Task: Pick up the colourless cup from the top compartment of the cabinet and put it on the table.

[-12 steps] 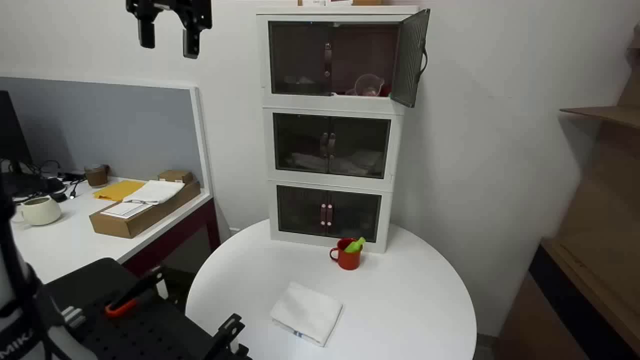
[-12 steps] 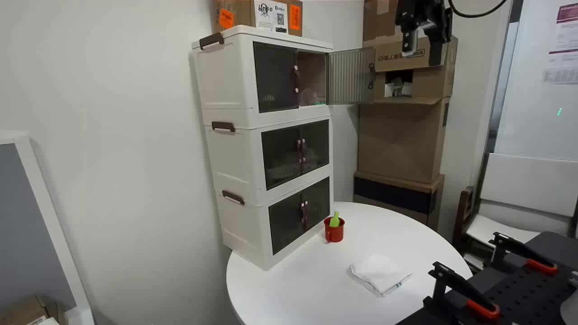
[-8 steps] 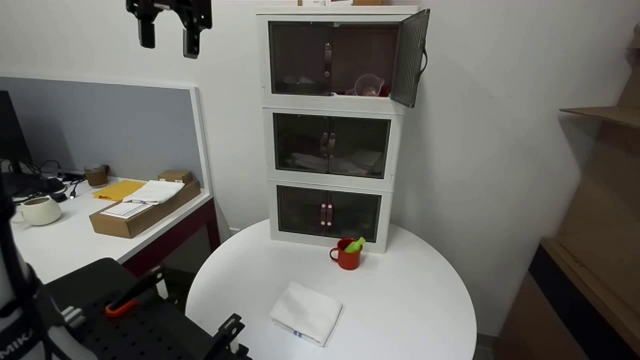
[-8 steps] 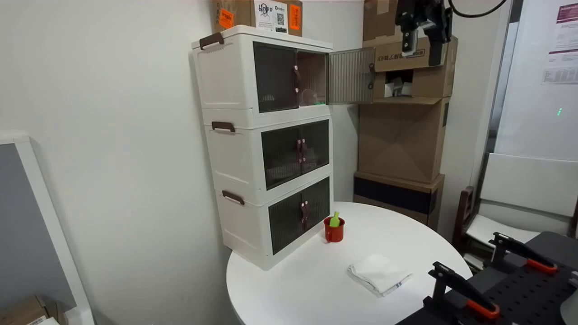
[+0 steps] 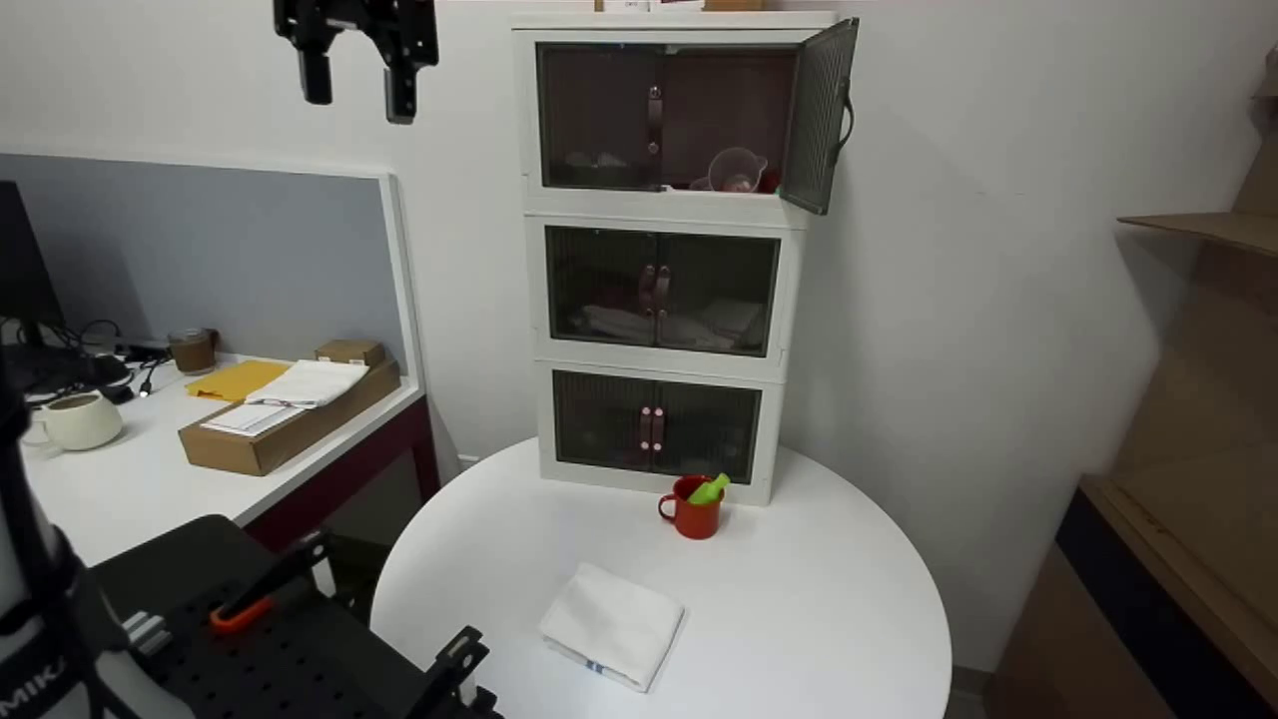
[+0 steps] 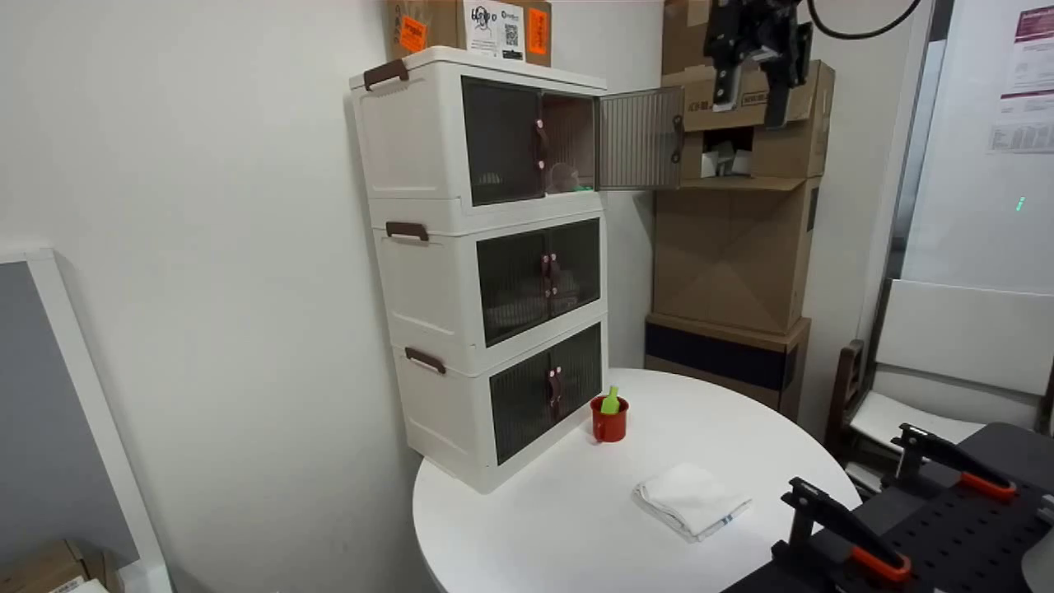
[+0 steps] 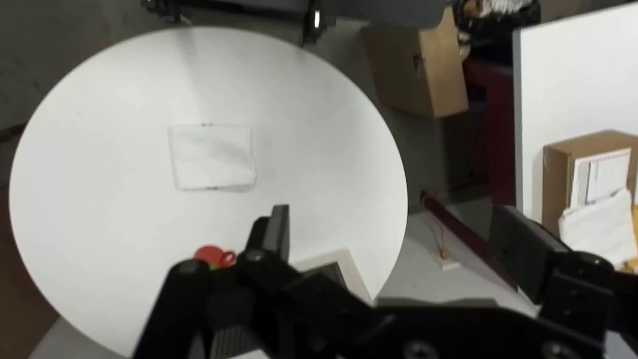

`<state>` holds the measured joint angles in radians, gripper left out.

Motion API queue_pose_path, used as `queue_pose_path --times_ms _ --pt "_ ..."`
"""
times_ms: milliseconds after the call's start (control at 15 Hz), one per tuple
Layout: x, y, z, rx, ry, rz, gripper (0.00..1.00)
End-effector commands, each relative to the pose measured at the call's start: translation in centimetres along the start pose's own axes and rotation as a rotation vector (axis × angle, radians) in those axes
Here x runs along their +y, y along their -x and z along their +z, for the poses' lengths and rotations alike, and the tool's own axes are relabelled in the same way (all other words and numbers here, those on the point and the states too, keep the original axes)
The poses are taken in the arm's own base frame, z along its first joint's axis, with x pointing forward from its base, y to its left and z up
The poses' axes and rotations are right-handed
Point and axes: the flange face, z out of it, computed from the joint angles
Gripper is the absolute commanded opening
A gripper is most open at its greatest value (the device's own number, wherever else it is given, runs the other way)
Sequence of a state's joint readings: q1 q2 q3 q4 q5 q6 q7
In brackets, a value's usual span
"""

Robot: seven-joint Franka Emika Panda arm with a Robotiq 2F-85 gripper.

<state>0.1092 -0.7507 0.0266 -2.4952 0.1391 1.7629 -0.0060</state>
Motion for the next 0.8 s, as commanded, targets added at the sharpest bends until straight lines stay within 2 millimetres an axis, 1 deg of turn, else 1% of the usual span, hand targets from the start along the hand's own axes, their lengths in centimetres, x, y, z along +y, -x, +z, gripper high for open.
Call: queue_pose_path --times_ms 0,67,200,333,533,733 --pt "-0.9 -3.4 2.1 0.164 -0.062 0.114 1.00" --pt "-1.3 -4.7 2.6 0.212 -0.082 0.146 1.00" --pt "-1.6 -7.4 2.8 0.329 -0.096 0.200 1.00" --pt "-1.1 -10.3 2.9 0.449 -0.102 0.252 1.00" --pt "0.9 -13.9 1.8 0.622 -0.103 0.334 1.00" --pt "3.9 -16.5 0.5 0.783 -0.102 0.423 1.00"
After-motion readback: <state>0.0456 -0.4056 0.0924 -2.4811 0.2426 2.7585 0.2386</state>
